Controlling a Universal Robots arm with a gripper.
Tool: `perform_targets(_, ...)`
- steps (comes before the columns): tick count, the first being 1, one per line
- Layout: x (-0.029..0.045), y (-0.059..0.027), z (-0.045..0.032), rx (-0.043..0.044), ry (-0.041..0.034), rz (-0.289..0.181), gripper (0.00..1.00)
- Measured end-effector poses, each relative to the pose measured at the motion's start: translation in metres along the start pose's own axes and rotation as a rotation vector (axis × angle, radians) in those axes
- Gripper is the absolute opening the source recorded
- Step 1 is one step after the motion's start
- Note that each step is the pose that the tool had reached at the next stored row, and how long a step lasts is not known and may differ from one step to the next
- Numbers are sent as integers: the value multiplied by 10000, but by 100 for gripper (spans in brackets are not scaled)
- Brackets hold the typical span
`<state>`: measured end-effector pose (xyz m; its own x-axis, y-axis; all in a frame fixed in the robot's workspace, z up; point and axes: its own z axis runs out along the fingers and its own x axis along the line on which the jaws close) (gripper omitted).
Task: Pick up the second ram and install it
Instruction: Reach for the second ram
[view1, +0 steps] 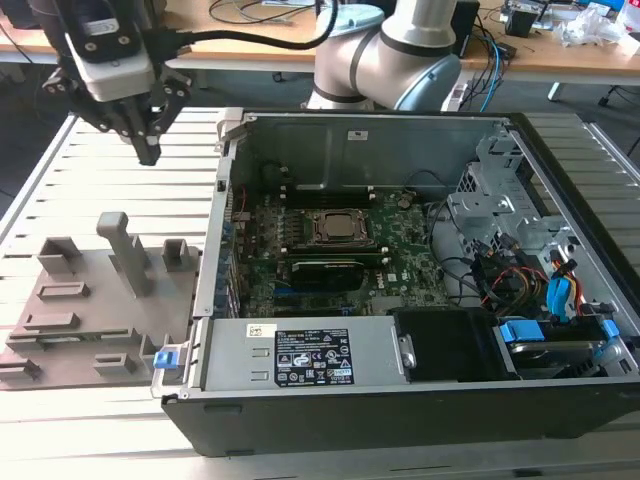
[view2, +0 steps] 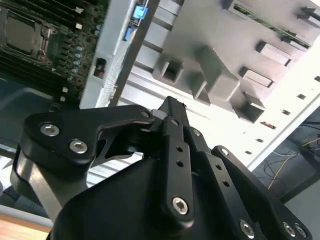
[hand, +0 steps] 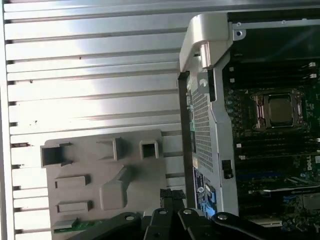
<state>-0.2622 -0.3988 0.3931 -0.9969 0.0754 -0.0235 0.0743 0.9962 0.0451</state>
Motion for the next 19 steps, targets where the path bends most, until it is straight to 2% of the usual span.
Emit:
perform_targets(5, 302, -23, -7, 0, 0, -1, 11)
perform_targets(9, 444, -33, -10, 0, 1, 1, 11)
perform_targets(11, 559, -42, -12, 0, 1, -2, 11)
perform_targets(13, 732, -55, -14, 0, 1, -1, 11)
perform_targets(14, 775, -72, -13, 0, 0, -2, 11)
perform_targets(15, 813, -126, -15, 0, 0, -1, 11)
perform_targets(18, 876, -262, -20, 0, 1, -1, 11)
perform_targets(19, 885, -284, -21, 0, 1, 0, 11)
